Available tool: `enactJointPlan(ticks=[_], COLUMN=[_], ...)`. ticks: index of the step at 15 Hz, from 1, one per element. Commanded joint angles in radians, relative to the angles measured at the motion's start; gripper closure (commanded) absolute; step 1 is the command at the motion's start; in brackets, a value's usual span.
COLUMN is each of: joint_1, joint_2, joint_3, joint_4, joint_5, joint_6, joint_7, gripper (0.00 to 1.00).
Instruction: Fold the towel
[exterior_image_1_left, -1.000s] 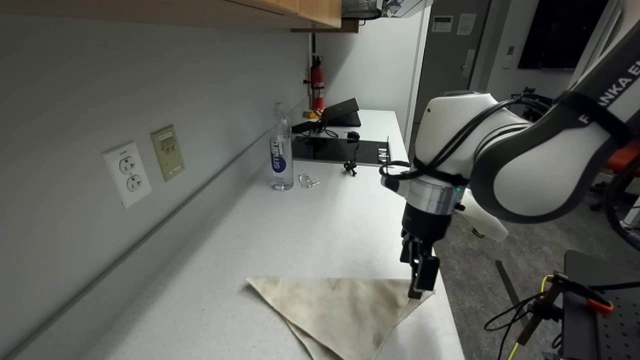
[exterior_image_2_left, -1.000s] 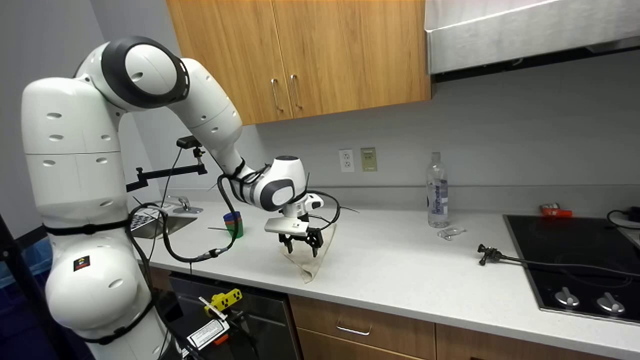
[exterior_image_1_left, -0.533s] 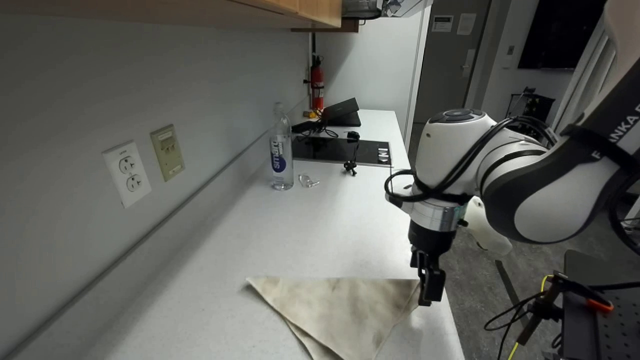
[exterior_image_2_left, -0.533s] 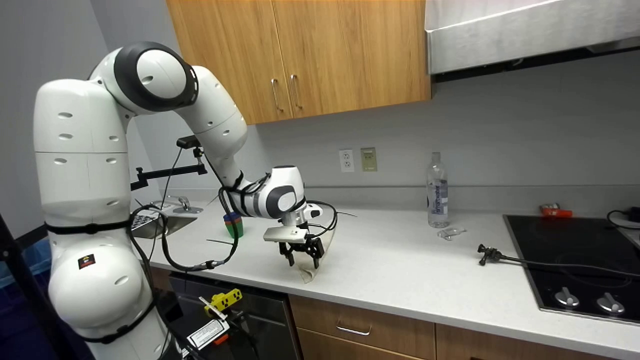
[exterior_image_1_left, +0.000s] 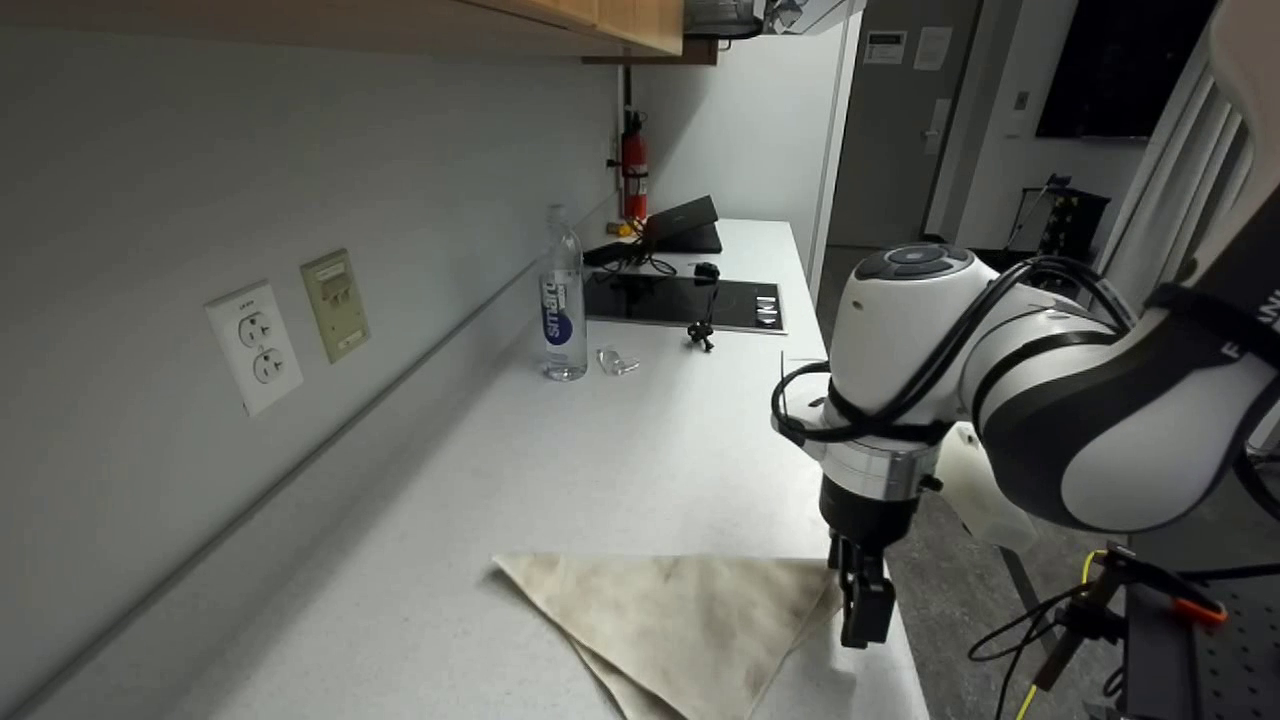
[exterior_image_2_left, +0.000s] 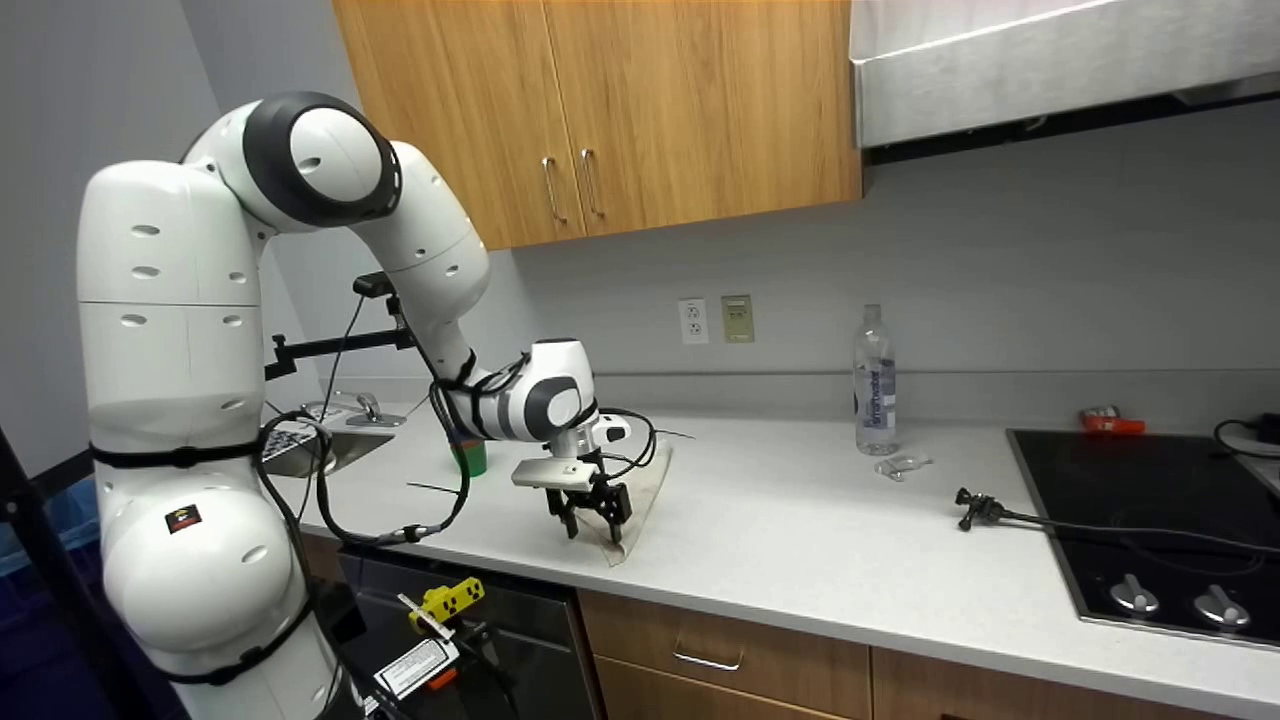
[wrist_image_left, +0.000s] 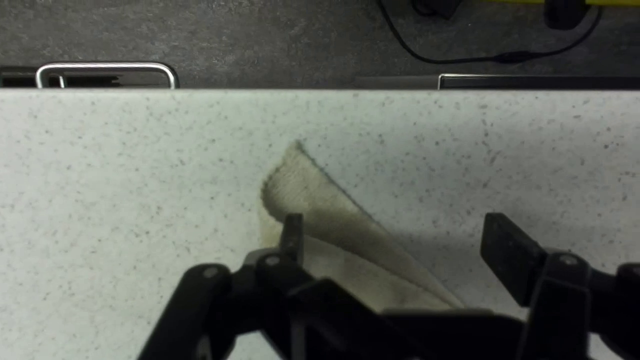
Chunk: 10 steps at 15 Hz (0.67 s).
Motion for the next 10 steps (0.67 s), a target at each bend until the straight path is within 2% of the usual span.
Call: enactJointPlan(ticks=[1, 10], joint_1=[0.04, 0.089], joint_2=[0.001, 0.003], joint_3=[-0.03, -0.087], joint_4=[-0.008, -0.004], joint_5=[-0.05, -0.19], joint_6=[0.015, 0.016], joint_7=[0.077, 0.21], gripper=[0.08, 0.07])
